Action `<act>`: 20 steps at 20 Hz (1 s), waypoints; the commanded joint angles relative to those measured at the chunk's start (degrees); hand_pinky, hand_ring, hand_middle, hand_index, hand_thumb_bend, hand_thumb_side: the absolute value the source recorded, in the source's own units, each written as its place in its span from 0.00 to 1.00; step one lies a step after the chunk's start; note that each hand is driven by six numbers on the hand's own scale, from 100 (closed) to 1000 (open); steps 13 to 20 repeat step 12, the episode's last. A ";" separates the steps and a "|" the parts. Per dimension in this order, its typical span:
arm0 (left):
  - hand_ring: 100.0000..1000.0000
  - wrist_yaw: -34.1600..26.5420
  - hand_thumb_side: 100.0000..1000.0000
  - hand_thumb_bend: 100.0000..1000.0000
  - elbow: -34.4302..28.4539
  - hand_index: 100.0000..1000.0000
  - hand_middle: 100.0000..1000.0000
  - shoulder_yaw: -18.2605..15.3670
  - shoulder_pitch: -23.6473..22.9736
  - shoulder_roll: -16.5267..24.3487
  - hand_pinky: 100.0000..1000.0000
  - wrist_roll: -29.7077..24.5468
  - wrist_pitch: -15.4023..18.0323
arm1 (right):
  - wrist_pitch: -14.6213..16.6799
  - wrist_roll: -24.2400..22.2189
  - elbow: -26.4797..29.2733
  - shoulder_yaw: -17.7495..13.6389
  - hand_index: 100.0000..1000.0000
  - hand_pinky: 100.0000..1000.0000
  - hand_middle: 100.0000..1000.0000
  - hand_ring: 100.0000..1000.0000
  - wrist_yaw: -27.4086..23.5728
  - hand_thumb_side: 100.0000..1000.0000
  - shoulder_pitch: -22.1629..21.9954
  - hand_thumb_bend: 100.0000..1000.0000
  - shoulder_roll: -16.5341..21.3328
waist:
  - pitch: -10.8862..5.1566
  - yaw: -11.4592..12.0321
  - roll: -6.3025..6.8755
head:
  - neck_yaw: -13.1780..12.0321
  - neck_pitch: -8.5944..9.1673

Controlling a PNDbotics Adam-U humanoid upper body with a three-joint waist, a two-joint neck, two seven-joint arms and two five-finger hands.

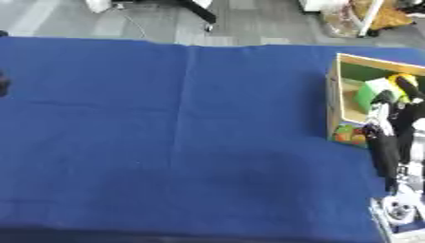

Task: Pick up the objects with one hand, pass them to the other hand, and then place them into the box on the other side of the table.

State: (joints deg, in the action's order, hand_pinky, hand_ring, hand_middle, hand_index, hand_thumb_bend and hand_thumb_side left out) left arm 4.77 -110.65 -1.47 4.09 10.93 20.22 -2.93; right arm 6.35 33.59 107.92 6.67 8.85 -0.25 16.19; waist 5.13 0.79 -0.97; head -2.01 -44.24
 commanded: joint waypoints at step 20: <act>0.63 -1.12 0.87 0.13 0.35 0.78 0.59 0.70 0.71 -0.78 0.76 0.58 1.09 | 1.38 0.51 -2.22 0.88 0.85 0.25 0.25 0.23 1.65 0.65 0.72 0.00 -1.03 | -0.45 -0.55 0.05 | 1.10 0.12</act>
